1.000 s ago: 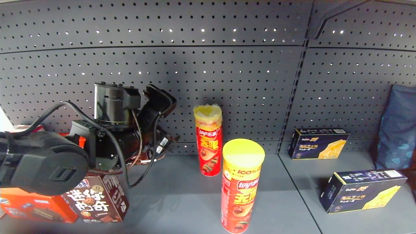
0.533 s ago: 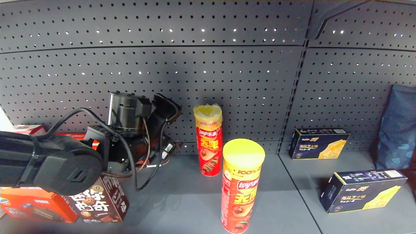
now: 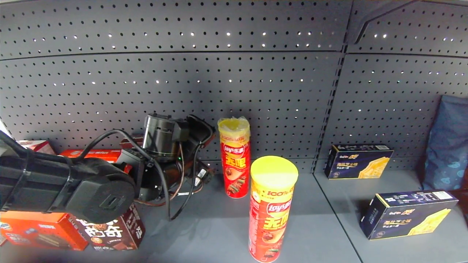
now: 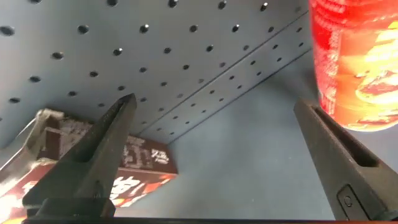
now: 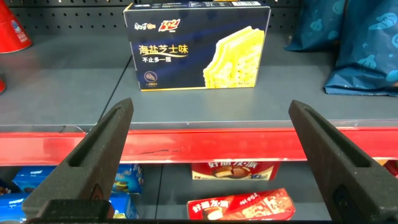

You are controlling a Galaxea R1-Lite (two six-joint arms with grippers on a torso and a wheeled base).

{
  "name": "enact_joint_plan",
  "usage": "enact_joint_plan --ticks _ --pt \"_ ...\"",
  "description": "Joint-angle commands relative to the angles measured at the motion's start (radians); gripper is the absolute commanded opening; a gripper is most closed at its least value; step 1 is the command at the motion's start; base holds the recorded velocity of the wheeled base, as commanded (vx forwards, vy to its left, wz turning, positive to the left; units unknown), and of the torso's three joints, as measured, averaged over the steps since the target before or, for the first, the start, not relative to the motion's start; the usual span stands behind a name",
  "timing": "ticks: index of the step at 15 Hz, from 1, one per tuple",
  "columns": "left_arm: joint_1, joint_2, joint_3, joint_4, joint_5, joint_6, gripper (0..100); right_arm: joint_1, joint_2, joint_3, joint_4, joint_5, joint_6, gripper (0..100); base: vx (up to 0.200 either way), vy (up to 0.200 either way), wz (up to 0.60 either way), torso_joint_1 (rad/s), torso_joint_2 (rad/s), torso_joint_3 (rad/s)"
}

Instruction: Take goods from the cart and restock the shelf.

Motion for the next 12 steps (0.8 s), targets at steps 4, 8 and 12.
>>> enact_joint_plan --ticks 4,8,12 --pt "-0.02 0.038 -0.02 0.002 0.001 -0.022 100 0.0 0.001 0.0 0.0 0.0 0.0 100 0.0 0.0 0.0 0.0 0.0 0.0" --pt "-0.041 0.048 -0.02 0.005 0.001 -0.055 100 0.0 0.001 0.0 0.0 0.0 0.0 100 0.0 0.0 0.0 0.0 0.0 0.0" --pt "-0.06 0.051 -0.021 0.005 0.001 -0.065 100 0.0 0.001 0.0 0.0 0.0 0.0 100 0.0 0.0 0.0 0.0 0.0 0.0"
